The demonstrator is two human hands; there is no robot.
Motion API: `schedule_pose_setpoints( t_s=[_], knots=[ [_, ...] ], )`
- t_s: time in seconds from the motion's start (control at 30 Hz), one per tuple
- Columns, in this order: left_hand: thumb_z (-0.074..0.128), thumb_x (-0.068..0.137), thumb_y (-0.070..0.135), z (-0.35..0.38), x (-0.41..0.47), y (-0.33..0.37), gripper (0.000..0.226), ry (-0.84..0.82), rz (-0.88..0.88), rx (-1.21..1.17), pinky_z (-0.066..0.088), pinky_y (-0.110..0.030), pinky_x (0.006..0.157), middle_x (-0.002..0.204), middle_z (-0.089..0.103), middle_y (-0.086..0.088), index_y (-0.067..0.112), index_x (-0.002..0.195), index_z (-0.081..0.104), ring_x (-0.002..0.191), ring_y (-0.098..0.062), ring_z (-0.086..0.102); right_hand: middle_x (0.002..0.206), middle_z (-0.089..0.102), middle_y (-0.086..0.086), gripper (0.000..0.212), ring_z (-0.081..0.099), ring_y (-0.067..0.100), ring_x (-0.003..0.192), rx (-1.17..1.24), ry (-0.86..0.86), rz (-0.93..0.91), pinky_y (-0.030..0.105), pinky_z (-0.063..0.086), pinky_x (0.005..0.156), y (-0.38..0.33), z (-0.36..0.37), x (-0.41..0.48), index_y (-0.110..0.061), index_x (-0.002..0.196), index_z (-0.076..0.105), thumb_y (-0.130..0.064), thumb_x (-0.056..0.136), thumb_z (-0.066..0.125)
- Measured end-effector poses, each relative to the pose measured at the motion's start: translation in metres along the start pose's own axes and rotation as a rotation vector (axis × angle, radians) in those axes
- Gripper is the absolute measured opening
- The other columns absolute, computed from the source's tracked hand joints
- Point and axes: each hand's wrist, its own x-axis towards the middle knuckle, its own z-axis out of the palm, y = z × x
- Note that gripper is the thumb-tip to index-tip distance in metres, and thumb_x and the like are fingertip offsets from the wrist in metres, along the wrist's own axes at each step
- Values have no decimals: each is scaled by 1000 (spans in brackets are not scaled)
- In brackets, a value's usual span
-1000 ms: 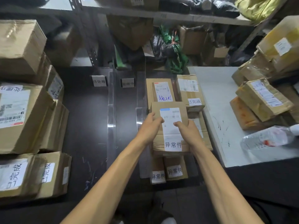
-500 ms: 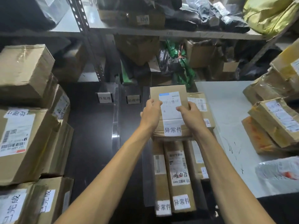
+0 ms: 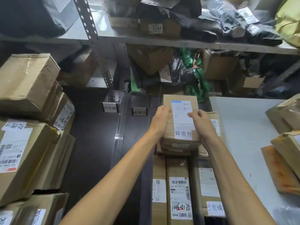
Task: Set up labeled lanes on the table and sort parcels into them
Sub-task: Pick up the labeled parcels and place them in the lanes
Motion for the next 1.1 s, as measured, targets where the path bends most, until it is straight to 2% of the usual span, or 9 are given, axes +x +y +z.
schedule_pose_setpoints(
  t_s=[0.1, 0.2, 0.33, 0.43, 0.6, 0.73, 0.87, 1.0, 1.1],
  knots=[
    [39, 96, 51, -5, -20, 18, 48, -3, -10, 38, 39, -47, 112, 130, 59, 10, 25, 134, 53, 128, -21, 53, 129, 61, -3, 32, 61, 18, 113, -18, 4, -3, 42, 53, 94, 1, 4, -2, -24, 127, 51, -33, 97, 57],
    [39, 105, 36, -7, -21, 13, 47, -20, -20, 59, 32, -31, 104, 127, 42, 17, 22, 150, 40, 124, -7, 40, 130, 60, -2, 28, 62, 19, 113, -35, -11, -4, 42, 54, 92, -1, 6, -10, -26, 122, 51, -35, 96, 56],
    [44, 100, 35, -16, -34, 16, 42, -12, 15, 58, 46, -36, 105, 131, 59, 10, 18, 137, 55, 119, -10, 56, 142, 53, 0, 63, 53, 25, 128, -148, 81, -91, 54, 47, 106, -16, 12, -28, -24, 138, 49, -50, 81, 51],
    [42, 105, 23, -48, -52, 21, 32, 55, 99, 66, 46, -20, 82, 118, 59, 9, 17, 132, 59, 101, 0, 53, 126, 58, -7, 42, 55, 14, 118, -121, 26, -233, 39, 47, 101, -45, 38, -49, -22, 135, 58, -39, 97, 53],
    [48, 94, 17, -150, -89, 15, 26, 285, 281, 141, 52, -38, 96, 108, 73, -3, 19, 102, 72, 107, -19, 65, 116, 71, 0, 20, 66, 12, 106, -81, -393, -329, 26, 51, 85, -85, 128, -100, -22, 116, 69, -22, 101, 55],
    [45, 97, 11, -248, -122, -3, 30, 356, 253, 74, 53, -30, 78, 99, 74, -3, 25, 88, 70, 91, -16, 69, 113, 74, 0, 20, 69, 13, 103, -68, -517, -356, 7, 46, 64, -98, 209, -141, -22, 106, 73, -20, 101, 54],
    [42, 100, 7, -334, -152, -18, 32, 367, 209, -7, 49, -32, 79, 98, 72, -6, 23, 90, 67, 86, -19, 66, 110, 75, 0, 18, 70, 18, 101, -72, -564, -340, 20, 49, 72, -112, 289, -180, -25, 101, 71, -21, 101, 54],
    [40, 101, 5, -396, -168, -22, 28, 394, 218, -39, 48, -30, 76, 99, 71, -9, 14, 101, 66, 89, -19, 67, 106, 76, 1, 18, 69, 14, 99, -43, -580, -351, 20, 47, 72, -129, 355, -207, -21, 107, 72, -19, 100, 55],
    [41, 102, 8, -427, -167, -22, 26, 395, 232, -48, 52, -29, 78, 100, 71, -5, 15, 106, 66, 92, -17, 68, 100, 75, -2, 17, 69, 12, 96, -15, -538, -343, 28, 52, 85, -136, 385, -213, -20, 108, 72, -20, 97, 59]
  ],
)
